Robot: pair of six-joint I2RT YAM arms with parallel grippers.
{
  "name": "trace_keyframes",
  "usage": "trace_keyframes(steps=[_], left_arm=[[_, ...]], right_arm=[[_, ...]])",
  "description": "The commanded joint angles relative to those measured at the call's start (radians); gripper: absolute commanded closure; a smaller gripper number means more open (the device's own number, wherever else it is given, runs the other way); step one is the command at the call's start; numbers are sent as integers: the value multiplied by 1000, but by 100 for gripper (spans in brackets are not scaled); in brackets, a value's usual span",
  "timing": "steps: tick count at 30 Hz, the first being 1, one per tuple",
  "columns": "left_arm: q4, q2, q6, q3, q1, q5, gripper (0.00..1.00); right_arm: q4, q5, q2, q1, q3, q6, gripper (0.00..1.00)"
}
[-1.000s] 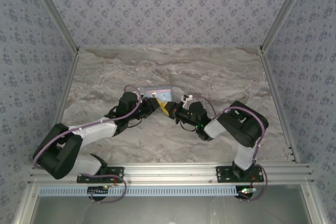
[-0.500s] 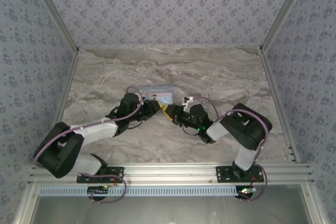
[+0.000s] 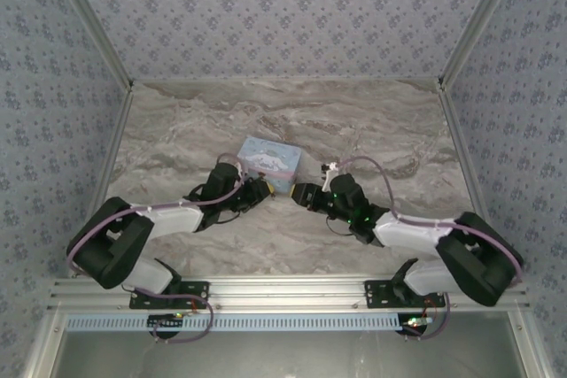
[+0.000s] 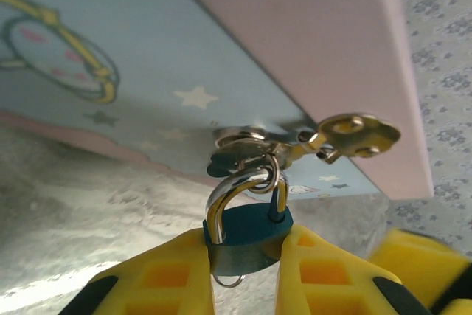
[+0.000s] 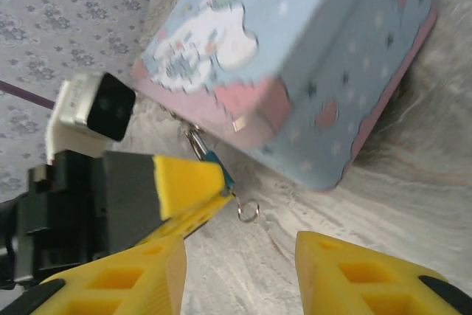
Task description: Unlock the padlock with the key
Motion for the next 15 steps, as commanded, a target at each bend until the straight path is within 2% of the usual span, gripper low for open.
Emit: trace_keyframes(steps=[1,6,15], left_arm=[[31,19,14,4,-19,-10,81],[42,51,13,-1,-36,-24,81],[122,99,-43,-3,-55,-13,81]], right_arm=[[-232,75,-76,-28,21,-144,54],[-293,36,-105,-57,29,-211,54],[-191,-57,-84,-37,-12,-386,53]])
